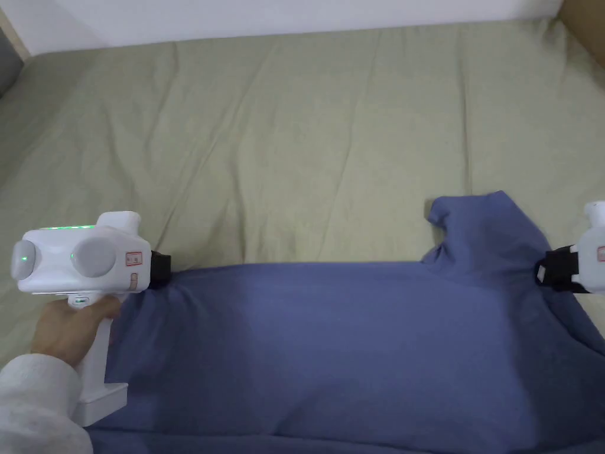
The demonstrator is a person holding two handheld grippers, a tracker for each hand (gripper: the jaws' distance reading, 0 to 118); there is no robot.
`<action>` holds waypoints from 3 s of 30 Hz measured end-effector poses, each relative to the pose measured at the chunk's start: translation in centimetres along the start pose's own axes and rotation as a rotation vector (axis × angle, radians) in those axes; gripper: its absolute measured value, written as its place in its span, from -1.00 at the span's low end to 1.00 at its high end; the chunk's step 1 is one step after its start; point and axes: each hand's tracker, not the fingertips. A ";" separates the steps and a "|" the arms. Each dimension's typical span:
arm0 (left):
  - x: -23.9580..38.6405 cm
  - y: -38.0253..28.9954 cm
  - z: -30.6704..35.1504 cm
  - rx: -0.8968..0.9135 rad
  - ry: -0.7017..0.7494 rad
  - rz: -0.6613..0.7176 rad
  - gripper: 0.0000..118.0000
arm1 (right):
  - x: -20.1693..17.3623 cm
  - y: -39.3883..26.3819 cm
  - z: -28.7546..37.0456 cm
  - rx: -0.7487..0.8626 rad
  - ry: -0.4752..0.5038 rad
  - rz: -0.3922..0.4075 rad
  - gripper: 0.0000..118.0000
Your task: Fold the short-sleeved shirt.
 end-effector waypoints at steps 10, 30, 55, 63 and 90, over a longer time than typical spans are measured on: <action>-1.6 -2.3 9.7 0.102 -0.111 0.030 -0.96 | 0.9 -1.3 9.2 0.102 0.136 -0.033 -0.90; -4.3 -23.5 20.9 0.048 -0.086 -0.018 -0.96 | 5.0 -27.6 20.1 -0.090 0.022 -0.165 -0.90; -9.6 -30.8 23.0 0.154 -0.331 0.450 -0.96 | -14.6 -23.1 15.6 0.070 0.251 0.086 -0.94; -13.0 -31.4 20.3 0.188 -0.443 0.586 0.89 | -22.2 -22.8 14.0 0.094 0.261 0.246 -0.95; -5.0 -21.2 22.9 0.222 -0.607 0.475 -0.90 | -15.1 -22.1 18.1 0.186 0.179 0.083 -0.95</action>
